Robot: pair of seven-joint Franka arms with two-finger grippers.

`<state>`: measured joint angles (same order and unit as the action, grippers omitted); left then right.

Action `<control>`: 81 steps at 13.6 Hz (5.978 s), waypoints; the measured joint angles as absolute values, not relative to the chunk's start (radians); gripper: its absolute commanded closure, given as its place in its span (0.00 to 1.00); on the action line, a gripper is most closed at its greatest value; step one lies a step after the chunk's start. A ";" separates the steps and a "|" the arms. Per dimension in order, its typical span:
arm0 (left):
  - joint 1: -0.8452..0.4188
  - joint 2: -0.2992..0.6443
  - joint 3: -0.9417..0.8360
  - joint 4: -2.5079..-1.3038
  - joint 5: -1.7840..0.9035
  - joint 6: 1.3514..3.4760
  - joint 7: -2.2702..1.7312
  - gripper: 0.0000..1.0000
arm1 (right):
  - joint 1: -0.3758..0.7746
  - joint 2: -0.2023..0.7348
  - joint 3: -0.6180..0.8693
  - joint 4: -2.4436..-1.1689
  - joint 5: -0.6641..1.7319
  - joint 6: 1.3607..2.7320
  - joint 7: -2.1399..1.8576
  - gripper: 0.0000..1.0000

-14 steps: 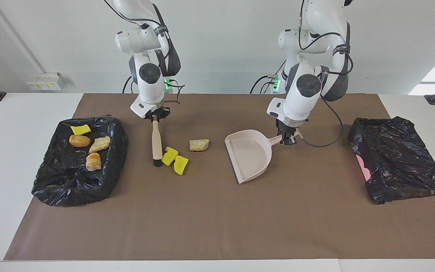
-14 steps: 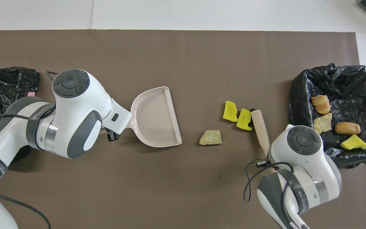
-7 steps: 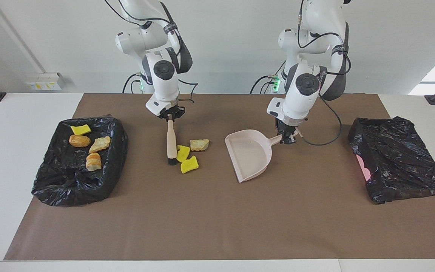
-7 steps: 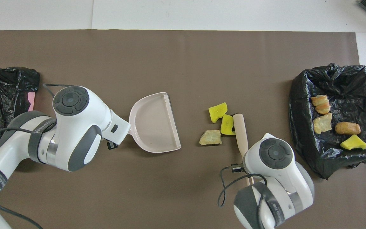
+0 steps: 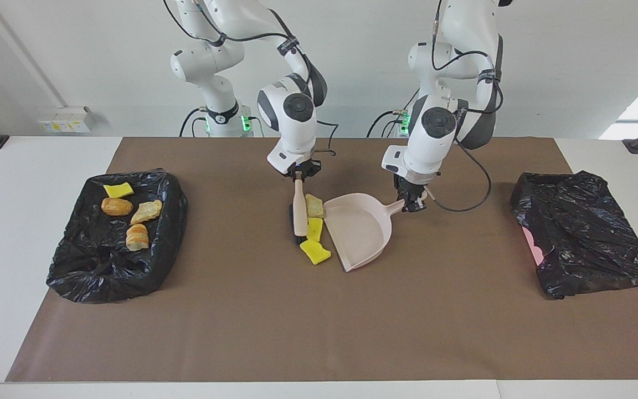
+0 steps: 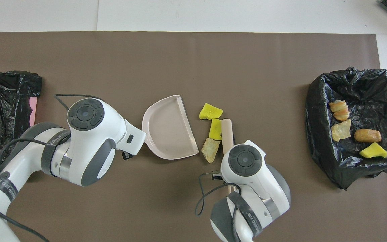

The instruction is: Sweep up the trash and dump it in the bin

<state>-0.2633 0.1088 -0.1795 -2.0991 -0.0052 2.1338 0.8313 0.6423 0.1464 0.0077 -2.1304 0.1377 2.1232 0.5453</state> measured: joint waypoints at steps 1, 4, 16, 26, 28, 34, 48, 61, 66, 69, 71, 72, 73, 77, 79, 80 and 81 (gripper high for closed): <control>-0.263 0.109 -0.179 -2.099 -0.005 2.134 0.831 1.00 | 0.655 0.172 0.007 -2.090 0.174 2.121 0.546 1.00; -0.263 0.109 -0.176 -2.100 -0.005 2.134 0.831 1.00 | 0.685 0.215 0.009 -1.988 0.246 2.110 0.545 1.00; -0.263 0.109 -0.177 -2.100 -0.010 2.135 0.809 1.00 | 0.460 0.206 -0.002 -1.842 0.107 1.903 0.245 1.00; -0.263 0.109 -0.176 -2.102 -0.013 2.135 0.736 1.00 | 0.507 0.390 0.074 -1.768 0.068 1.996 0.074 1.00; -0.263 0.109 -0.176 -2.107 -0.013 2.135 0.718 1.00 | 0.516 0.385 0.089 -1.767 0.138 1.966 0.038 1.00; -0.263 0.105 -0.178 -2.113 -0.014 2.143 0.586 1.00 | 0.425 0.367 0.081 -1.766 0.148 1.912 0.016 1.00; 0.268 -0.066 -0.154 -1.923 -0.101 1.875 0.564 1.00 | 0.541 0.071 0.097 -1.890 0.150 1.736 0.506 1.00; 0.616 0.041 -0.053 -1.810 0.158 1.979 1.215 1.00 | 0.824 0.143 0.104 -2.094 0.190 2.062 0.802 0.40; 0.582 0.042 -0.067 -1.811 0.488 1.959 1.240 1.00 | 0.823 0.137 0.103 -2.088 0.191 2.062 0.828 0.00; 0.515 0.042 -0.070 -1.811 0.633 1.918 1.240 1.00 | 0.818 0.129 0.098 -2.056 0.191 2.020 0.828 0.00; 0.456 0.041 -0.072 -1.810 0.730 1.896 1.240 1.00 | 0.792 0.117 0.093 -1.992 0.190 1.917 0.819 0.00; 0.435 0.041 -0.073 -1.809 0.763 1.888 1.239 1.00 | 0.765 0.108 0.093 -1.955 0.190 1.858 0.797 0.00; 0.424 0.041 -0.074 -1.809 0.788 1.887 1.239 1.00 | 0.731 0.098 0.092 -1.917 0.190 1.800 0.763 0.00; 0.386 0.041 -0.080 -1.805 0.909 1.887 1.240 1.00 | 0.600 0.071 0.086 -1.784 0.190 1.629 0.624 0.00; 0.365 0.041 -0.082 -1.782 0.948 1.877 1.247 1.00 | 0.546 0.070 0.082 -1.726 0.190 1.598 0.567 0.00; 0.358 0.041 -0.082 -1.762 0.954 1.867 1.265 1.00 | 0.519 0.070 0.081 -1.703 0.190 1.593 0.538 0.00; 0.355 0.040 -0.082 -1.736 0.956 1.864 1.294 1.00 | 0.493 0.068 0.081 -1.682 0.190 1.592 0.506 0.00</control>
